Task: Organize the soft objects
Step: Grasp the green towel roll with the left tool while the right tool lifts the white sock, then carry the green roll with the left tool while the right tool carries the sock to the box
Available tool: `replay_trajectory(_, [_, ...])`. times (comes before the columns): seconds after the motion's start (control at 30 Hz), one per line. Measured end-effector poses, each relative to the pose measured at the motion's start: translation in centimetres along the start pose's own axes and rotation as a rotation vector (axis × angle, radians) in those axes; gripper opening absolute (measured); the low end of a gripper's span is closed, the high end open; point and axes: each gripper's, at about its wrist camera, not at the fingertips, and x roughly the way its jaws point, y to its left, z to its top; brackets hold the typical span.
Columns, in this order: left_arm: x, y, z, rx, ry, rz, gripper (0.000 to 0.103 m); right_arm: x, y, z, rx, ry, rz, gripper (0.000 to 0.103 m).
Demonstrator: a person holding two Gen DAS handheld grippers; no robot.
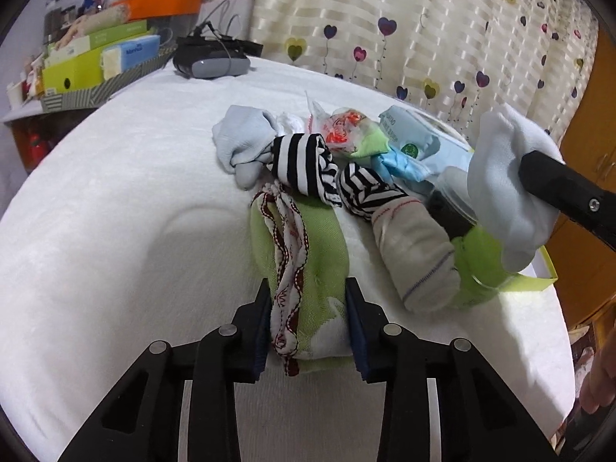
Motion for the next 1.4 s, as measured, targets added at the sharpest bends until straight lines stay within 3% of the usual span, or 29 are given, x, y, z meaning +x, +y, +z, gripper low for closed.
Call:
replay_trajectory(0.6, [-7.8, -3.6, -0.7, 0.043, -0.149, -0.03, 0.033, -6.0, -0.5, -2.6, 0.038, -0.073, -0.033, 0.031])
replay_trajectory(1.4, [-7.1, -9.4, 0.9, 0.132, -0.157, -0.103, 0.034, -8.7, -4.8, -3.3, 0.11, -0.107, -0.107, 0.031])
